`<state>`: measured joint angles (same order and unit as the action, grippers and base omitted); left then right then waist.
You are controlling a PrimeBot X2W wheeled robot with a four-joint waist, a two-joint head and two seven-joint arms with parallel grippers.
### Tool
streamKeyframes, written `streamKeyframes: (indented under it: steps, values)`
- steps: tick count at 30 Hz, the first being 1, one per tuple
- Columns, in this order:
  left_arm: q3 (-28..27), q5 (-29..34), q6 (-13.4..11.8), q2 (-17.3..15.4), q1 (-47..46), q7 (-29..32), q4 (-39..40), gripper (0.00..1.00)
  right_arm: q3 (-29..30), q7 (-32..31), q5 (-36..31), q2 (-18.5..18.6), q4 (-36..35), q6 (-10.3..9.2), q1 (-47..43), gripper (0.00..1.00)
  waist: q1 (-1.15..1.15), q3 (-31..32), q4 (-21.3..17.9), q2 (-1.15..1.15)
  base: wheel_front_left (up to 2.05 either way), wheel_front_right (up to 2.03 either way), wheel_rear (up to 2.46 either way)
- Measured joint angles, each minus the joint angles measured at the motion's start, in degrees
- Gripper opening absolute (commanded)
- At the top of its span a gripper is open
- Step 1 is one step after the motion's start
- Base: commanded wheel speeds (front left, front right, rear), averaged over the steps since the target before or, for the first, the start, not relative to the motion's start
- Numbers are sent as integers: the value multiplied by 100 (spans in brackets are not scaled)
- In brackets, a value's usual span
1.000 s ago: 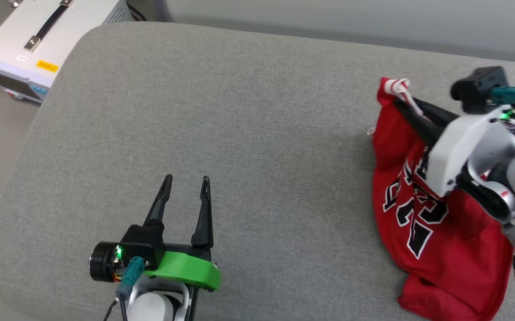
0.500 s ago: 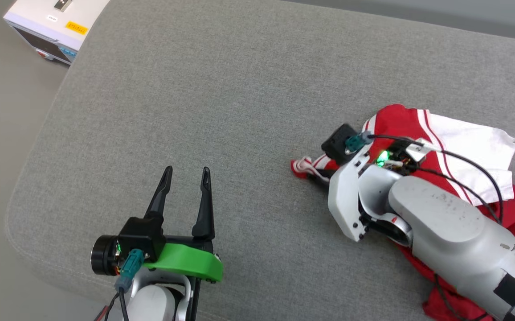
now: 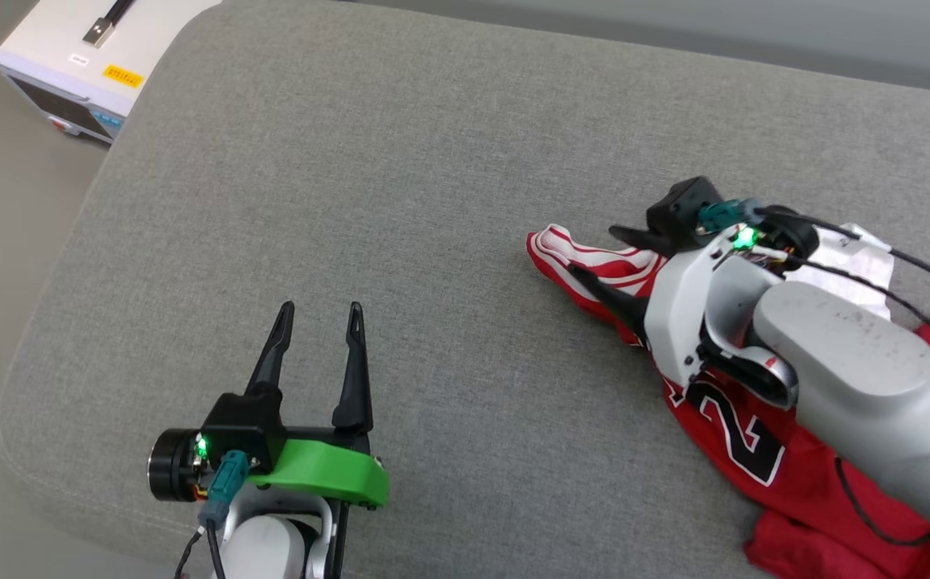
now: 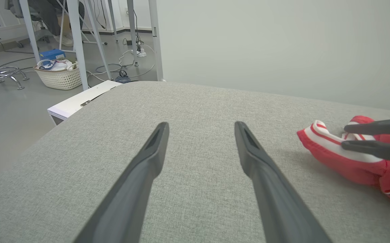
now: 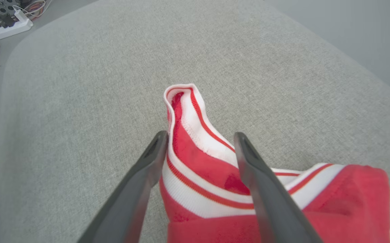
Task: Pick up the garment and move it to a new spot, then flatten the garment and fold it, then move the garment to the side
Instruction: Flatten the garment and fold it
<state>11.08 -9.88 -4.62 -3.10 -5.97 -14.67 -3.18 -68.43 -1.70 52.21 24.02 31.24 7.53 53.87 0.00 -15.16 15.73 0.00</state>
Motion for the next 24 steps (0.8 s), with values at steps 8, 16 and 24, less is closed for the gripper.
streamKeyframes:
  steps: [8,16,24]
  values:
    - [-191,241,65,0,129,0,16,100,722,797,-104,818,-577,0,244,100,0,208,-245,0,0,0,0]
    - [-193,406,213,0,148,0,41,100,1406,162,-421,1804,-859,0,339,100,0,202,-346,0,0,0,0]
    - [-60,430,237,0,132,0,71,100,1424,-2015,67,2438,-1225,0,583,100,-1,-7,-303,0,0,0,0]
